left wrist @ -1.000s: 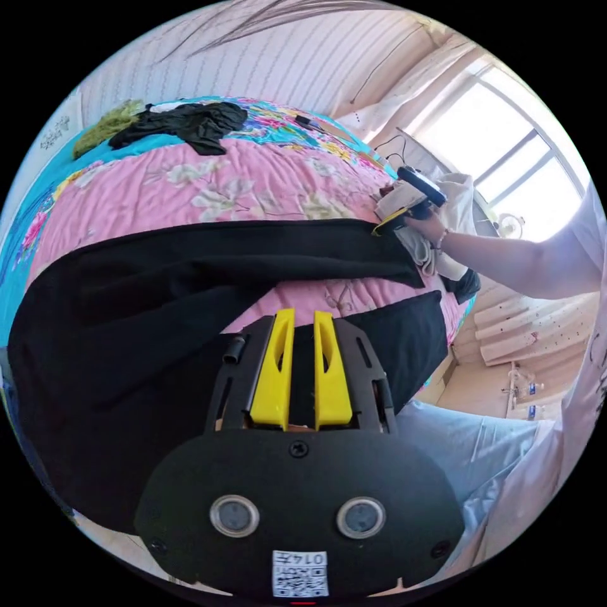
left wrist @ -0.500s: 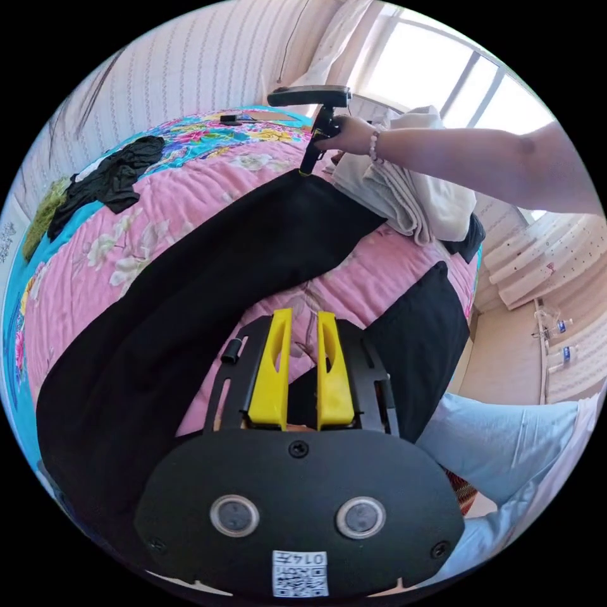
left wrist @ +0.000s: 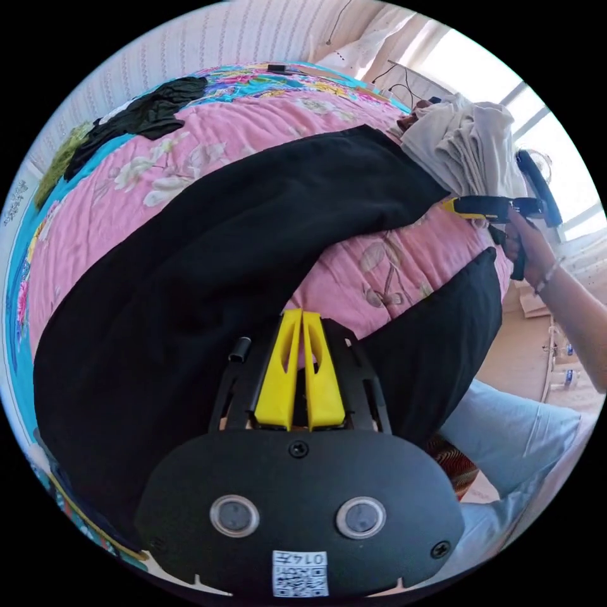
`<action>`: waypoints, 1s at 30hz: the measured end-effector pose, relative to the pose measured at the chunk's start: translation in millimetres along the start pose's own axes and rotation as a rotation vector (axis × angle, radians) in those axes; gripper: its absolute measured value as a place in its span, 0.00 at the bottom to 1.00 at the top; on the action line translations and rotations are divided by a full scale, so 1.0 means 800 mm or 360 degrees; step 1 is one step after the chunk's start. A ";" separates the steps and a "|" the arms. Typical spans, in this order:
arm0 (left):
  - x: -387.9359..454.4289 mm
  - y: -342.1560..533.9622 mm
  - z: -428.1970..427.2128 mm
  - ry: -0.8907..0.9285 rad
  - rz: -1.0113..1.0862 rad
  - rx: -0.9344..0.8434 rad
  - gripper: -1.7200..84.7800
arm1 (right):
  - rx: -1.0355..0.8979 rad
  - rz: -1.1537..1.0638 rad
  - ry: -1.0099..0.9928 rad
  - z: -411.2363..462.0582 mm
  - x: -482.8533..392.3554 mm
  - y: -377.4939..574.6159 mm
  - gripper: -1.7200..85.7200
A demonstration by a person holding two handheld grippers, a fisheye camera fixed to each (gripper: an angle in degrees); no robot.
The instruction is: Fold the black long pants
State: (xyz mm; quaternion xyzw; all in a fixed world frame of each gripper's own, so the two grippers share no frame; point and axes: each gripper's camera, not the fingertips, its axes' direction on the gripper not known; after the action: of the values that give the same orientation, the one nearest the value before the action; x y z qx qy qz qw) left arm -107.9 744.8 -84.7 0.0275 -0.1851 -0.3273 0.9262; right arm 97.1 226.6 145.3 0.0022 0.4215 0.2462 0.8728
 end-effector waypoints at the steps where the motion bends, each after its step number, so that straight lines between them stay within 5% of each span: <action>1: 0.003 0.000 -0.006 -0.0006 0.0067 0.0008 0.01 | 0.0027 0.0082 -0.0052 0.003 0.019 0.011 0.18; 6: -0.004 0.005 -0.019 0.0171 0.0141 0.0029 0.01 | 0.0504 0.0728 -0.0592 -0.006 0.173 0.076 0.14; 9: -0.006 0.009 -0.024 0.0053 0.0133 0.0046 0.02 | 0.0521 0.0946 -0.0709 0.004 0.227 0.097 0.04; 13: -0.017 0.008 -0.018 -0.0082 -0.0006 0.0087 0.09 | 0.0614 0.0858 -0.0798 -0.022 0.270 0.129 0.02; 16: -0.026 0.010 0.023 -0.0135 0.0000 -0.0074 0.05 | 0.0644 0.0830 -0.0861 -0.044 0.308 0.153 0.02; 21: -0.043 0.037 -0.005 0.0155 0.0141 -0.0050 0.01 | 0.0618 0.0801 -0.0947 -0.067 0.363 0.185 0.02; 30: -0.095 0.119 -0.018 0.0198 0.0183 0.0014 0.03 | 0.0665 0.0891 -0.0983 -0.085 0.432 0.229 0.03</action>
State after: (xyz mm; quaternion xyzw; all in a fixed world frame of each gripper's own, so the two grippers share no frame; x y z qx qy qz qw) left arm -100.6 865.2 -106.4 0.0412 -0.1298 -0.2703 0.9531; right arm 149.7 522.5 -113.3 0.3648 0.1657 0.3700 0.8382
